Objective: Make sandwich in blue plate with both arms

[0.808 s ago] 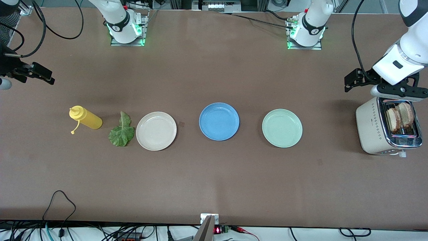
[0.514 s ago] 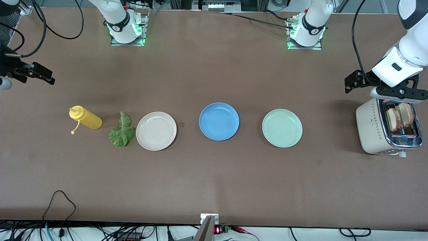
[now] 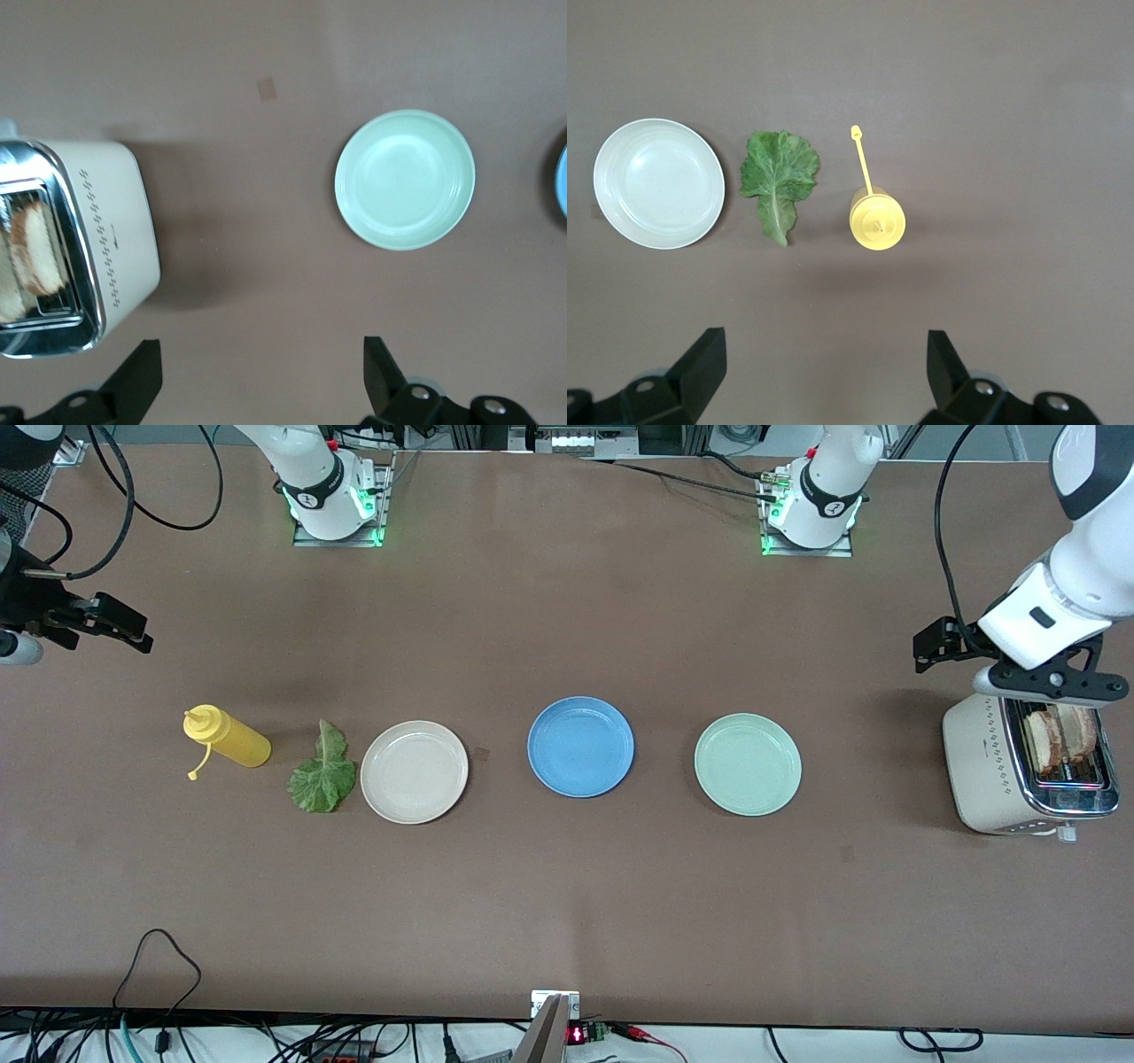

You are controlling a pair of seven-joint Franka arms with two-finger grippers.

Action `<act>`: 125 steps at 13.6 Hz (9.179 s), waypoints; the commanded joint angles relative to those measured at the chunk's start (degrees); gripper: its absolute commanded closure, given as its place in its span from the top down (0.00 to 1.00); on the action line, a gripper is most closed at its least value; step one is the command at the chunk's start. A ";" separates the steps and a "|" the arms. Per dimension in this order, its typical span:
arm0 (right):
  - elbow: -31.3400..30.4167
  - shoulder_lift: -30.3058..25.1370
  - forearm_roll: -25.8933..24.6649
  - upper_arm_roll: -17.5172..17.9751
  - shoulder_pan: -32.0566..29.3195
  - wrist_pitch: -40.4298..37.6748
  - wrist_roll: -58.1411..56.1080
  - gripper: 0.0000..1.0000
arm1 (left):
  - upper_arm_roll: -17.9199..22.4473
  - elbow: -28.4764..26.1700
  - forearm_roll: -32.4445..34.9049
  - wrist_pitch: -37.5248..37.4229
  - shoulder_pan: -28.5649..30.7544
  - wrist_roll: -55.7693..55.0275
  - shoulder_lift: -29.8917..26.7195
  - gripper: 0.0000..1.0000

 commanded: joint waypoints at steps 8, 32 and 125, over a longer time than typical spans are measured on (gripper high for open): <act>0.30 0.11 0.16 -0.23 -0.09 0.33 -0.20 1.00 | 0.09 6.01 13.16 -2.35 3.97 2.55 8.82 1.00; 0.30 1.87 0.43 -0.23 -0.09 1.82 -0.20 1.00 | -1.22 -0.50 13.42 12.00 18.94 17.15 12.09 0.01; -17.63 28.50 1.83 -0.14 11.25 40.84 2.53 1.00 | 5.72 4.42 -1.25 -4.01 -4.53 -1.58 -1.46 1.00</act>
